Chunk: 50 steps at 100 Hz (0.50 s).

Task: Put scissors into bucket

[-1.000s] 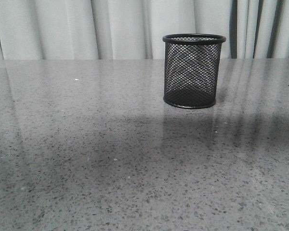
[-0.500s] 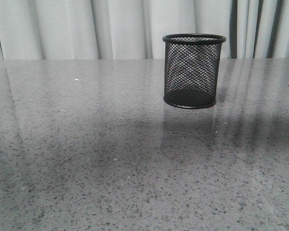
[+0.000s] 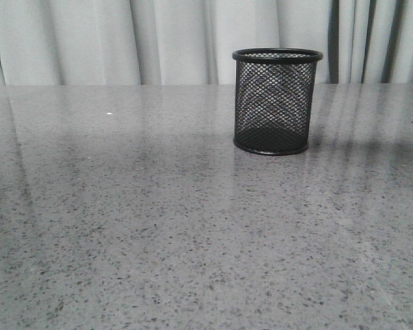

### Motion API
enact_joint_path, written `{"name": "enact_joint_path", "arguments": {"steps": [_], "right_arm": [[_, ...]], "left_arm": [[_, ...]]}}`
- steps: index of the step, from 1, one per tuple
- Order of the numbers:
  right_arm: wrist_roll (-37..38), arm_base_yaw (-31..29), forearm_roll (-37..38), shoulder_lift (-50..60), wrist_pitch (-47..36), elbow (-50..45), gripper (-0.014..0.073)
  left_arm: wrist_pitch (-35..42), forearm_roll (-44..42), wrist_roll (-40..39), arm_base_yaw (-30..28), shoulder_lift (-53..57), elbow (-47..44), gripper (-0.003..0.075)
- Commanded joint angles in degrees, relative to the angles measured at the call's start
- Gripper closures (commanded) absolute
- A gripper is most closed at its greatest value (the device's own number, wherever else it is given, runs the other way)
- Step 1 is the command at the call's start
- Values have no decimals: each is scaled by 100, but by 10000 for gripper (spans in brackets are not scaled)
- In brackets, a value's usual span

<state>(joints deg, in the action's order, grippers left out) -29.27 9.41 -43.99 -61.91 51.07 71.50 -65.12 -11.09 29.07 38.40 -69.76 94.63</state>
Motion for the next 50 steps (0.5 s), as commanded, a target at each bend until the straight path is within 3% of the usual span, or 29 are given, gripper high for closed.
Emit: {"name": "enact_joint_path", "arguments": {"steps": [1,15,50], "right_arm": [[639,-7,754,41,-292,432,643],[1073,-7,1591,-171,61,709,643],[1073,-7,1849,-869,360,900,643]], "left_arm": [[245,-35,-210,-332,245,164,244],[80,-44,-240,-799,351,164,244],[-10,-33,-240,-1116,435,164,248]]}}
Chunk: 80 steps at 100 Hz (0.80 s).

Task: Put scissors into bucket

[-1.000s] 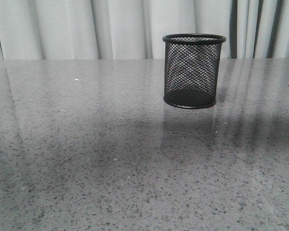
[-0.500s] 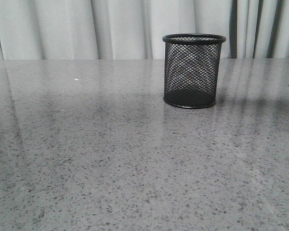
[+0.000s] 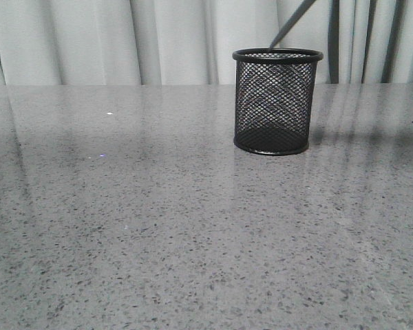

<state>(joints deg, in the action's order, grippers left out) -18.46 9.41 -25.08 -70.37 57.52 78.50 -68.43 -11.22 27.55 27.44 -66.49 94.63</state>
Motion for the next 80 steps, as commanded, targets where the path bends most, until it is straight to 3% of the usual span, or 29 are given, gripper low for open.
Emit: {"name": "enact_joint_path", "arguments": {"steps": [1,28,80], "right_arm": [[-8,-7,-29,-58,-285,200,643],[-18,-7,10,-522,-346,317,643],[-18,67,10,-1554,749,1403,620]], "left_arm": [[321,-19,-87,-20,108,164,248],[321,-19,-87,-20,108,164,248],[331,-9,-87,-20,108,164,248]]}}
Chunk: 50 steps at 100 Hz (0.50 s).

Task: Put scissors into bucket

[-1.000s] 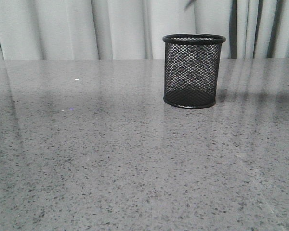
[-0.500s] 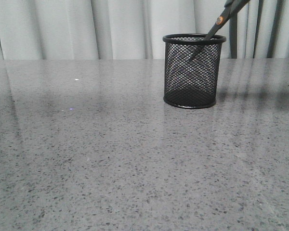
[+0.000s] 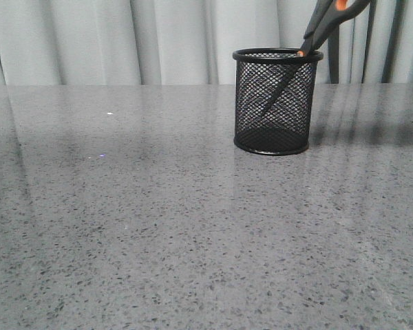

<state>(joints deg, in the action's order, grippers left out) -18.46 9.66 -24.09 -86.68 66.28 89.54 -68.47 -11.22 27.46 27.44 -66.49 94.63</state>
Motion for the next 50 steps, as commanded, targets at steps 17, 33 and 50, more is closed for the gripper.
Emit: {"name": "enact_joint_path", "arguments": {"steps": [17,33,50], "right_arm": [[-18,134,-79,-27,-127,494,509],[-18,134,-1,-37,-127,684,384],[-8,134,334,-37,45,984,312]], "left_arm": [[335,-9,-79,-20,108,164,248],[324,-9,-79,-20,108,164,248],[303,-9,-79,-20,108,164,248]]}}
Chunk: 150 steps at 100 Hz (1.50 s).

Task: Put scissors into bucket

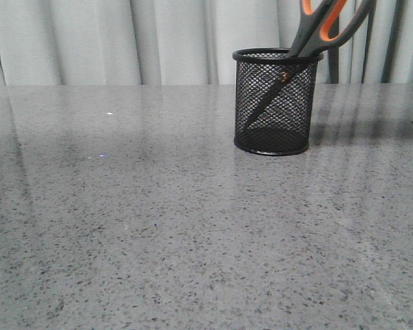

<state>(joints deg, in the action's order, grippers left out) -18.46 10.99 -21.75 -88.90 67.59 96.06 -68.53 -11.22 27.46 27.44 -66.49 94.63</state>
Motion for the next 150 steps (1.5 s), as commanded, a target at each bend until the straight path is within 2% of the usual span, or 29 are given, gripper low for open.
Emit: {"name": "enact_joint_path", "arguments": {"steps": [1,18,41,48,62,74,77,83,108,126,150], "right_arm": [[-8,1,121,185,-59,370,312],[279,1,659,263,122,845,312],[541,1,699,621,25,1057,316],[541,1,699,747,-46,1057,334],[541,1,699,965,-142,1043,479],[541,1,530,1220,-290,854,629],[541,1,451,1299,-381,752,654],[541,1,321,1481,-681,442,666],[541,1,219,2690,-2651,-1582,666],[541,1,229,3764,-4062,-3217,666],[541,1,229,5236,-5294,-5115,666]], "left_arm": [[308,-9,-79,-20,108,164,248],[273,-9,-79,-20,108,164,248],[273,-9,-79,-20,108,164,251],[273,-9,-79,-20,108,164,276],[242,167,-79,-20,108,152,399],[164,319,-79,-20,108,152,575],[151,329,-79,-20,108,152,639],[151,340,-79,-20,108,152,745],[524,649,-184,-20,177,89,741],[1706,478,-854,-20,615,-650,741],[3758,532,-1030,-20,1751,-2877,741]]}}
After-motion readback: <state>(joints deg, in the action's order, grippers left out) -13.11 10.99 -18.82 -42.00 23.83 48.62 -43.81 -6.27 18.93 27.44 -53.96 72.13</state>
